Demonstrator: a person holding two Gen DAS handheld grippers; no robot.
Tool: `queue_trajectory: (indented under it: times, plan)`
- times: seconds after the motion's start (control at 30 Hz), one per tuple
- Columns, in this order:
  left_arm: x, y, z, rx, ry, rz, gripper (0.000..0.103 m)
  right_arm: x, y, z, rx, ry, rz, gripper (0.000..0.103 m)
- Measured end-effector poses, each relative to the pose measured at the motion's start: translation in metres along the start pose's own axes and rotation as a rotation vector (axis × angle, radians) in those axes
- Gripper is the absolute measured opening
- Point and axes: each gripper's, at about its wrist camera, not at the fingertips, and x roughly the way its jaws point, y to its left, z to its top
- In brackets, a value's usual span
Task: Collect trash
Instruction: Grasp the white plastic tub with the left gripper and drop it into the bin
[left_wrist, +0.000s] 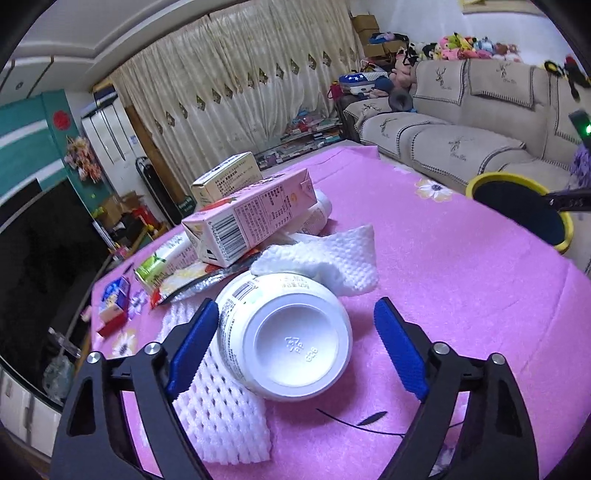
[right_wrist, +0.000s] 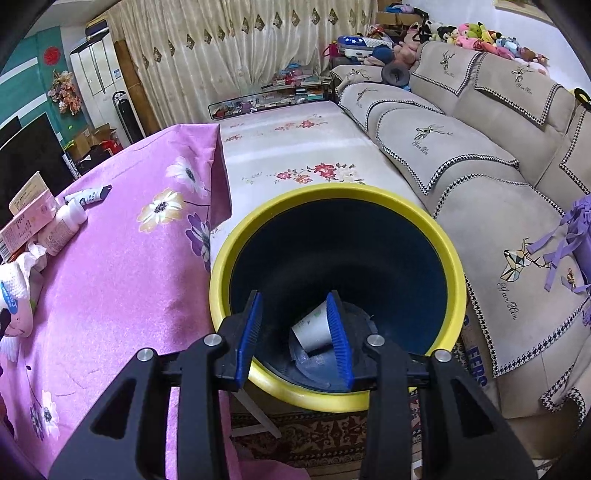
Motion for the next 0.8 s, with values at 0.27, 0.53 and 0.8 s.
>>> queue_trajectory:
  times: [0.27,0.53,0.8]
  plan:
    - [0.006,0.002,-0.002,0.019,-0.003,0.022,0.074,0.005,0.001,-0.004,-0.001,0.014,0.009,0.035]
    - [-0.046,0.033,-0.003,-0.049,-0.058,-0.008,0.073,-0.001,-0.002,-0.004,0.008,0.002,0.018,0.035]
    - [-0.112,0.039,-0.006,-0.042,-0.077,-0.084,0.073,-0.011,0.006,-0.005,-0.007,-0.018,0.044,0.035]
